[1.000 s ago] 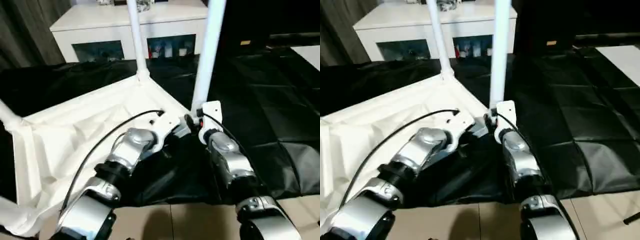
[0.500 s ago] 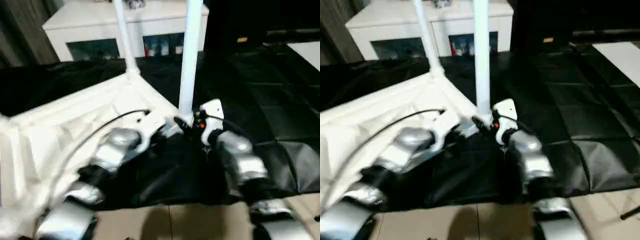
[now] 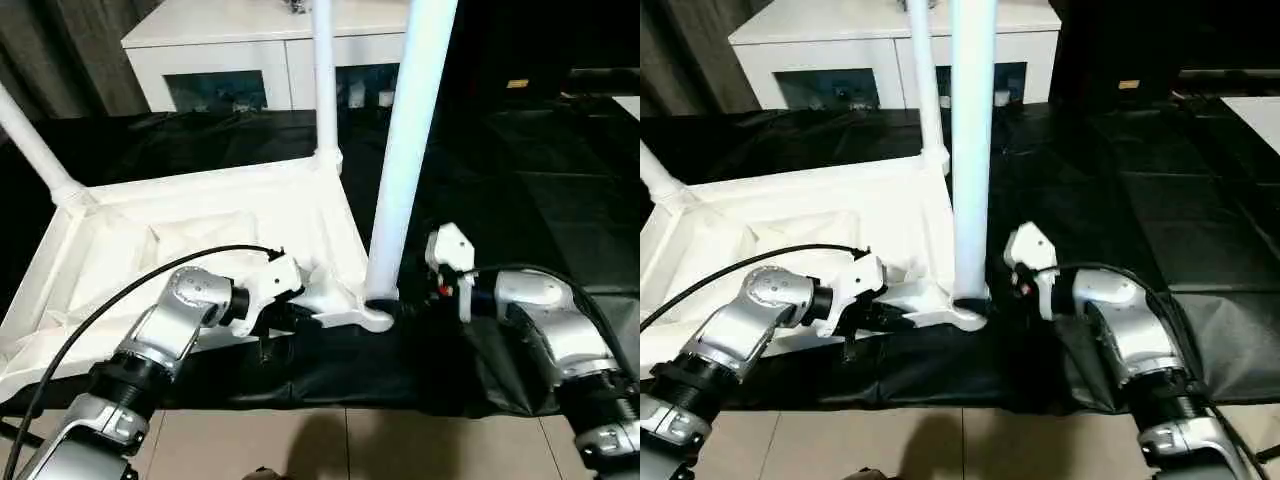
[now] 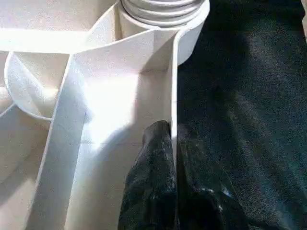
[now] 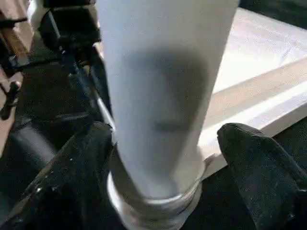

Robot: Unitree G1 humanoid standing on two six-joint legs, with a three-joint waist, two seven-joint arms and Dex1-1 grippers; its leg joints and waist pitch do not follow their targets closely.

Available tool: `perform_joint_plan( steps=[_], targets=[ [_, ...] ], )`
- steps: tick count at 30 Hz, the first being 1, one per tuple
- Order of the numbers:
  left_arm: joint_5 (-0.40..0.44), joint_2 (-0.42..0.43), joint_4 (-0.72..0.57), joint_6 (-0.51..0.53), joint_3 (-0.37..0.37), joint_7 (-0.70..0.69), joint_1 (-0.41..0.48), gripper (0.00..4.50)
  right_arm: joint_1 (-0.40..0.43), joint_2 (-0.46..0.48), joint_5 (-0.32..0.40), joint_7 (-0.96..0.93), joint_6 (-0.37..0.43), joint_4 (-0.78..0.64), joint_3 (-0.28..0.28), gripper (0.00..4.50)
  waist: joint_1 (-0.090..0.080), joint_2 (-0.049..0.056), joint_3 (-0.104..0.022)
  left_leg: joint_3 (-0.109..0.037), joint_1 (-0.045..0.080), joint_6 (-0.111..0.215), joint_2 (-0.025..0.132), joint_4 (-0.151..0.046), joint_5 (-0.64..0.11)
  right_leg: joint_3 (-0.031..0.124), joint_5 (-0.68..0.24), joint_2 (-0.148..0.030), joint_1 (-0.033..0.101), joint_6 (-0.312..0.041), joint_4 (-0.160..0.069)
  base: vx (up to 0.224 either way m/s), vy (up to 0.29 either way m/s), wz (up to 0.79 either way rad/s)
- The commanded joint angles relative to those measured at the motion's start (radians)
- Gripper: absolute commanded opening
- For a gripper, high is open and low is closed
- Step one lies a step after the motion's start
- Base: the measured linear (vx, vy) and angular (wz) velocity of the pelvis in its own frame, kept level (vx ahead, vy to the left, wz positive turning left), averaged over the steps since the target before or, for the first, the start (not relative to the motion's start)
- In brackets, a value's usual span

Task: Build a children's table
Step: Rotate leg to tighten

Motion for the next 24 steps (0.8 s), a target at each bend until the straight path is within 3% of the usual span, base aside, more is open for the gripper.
perform_joint_plan(
  steps=[1,5,13,16,24],
  targets=[
    [-0.037,-0.005,-0.044,-0.008,0.002,-0.032,-0.006,0.00,-0.005,-0.001,0.000,0.004,0.006,-0.011,0.008,3.67,-0.003,-0.027,-0.074,-0.010,0.015,0.125,0.038,-0.057,-0.093,0.043,-0.032,-0.064,0.050,-0.258,-0.067,0.000,0.000,0.00],
    [-0.039,-0.006,-0.051,0.000,0.001,-0.027,-0.003,0.00,-0.013,0.004,-0.014,0.003,0.002,0.007,0.015,3.25,-0.003,-0.033,-0.076,-0.010,0.015,0.127,0.038,-0.056,-0.076,0.042,-0.019,-0.063,0.050,-0.259,-0.063,0.000,0.000,0.00],
    [-0.031,-0.004,-0.044,-0.009,-0.001,-0.020,0.001,0.00,-0.014,-0.001,-0.039,0.006,-0.016,0.019,0.036,2.61,-0.003,-0.034,-0.076,-0.010,0.014,0.133,0.037,-0.054,-0.067,0.041,-0.024,-0.062,0.050,-0.254,-0.064,0.000,0.000,0.00],
    [-0.031,-0.004,-0.047,-0.007,-0.001,-0.019,0.003,0.00,-0.011,-0.001,-0.047,-0.005,-0.013,0.027,0.036,2.61,-0.004,-0.035,-0.076,-0.009,0.015,0.135,0.037,-0.053,-0.064,0.042,-0.018,-0.062,0.050,-0.256,-0.063,0.000,0.000,0.00],
    [-0.028,-0.011,-0.036,-0.014,-0.002,-0.010,-0.002,0.00,-0.011,0.009,-0.053,-0.020,-0.004,0.032,0.044,3.43,-0.004,-0.036,-0.079,-0.009,0.014,0.137,0.036,-0.051,-0.052,0.041,0.001,-0.061,0.051,-0.261,-0.060,0.000,0.000,0.00]
  ],
)
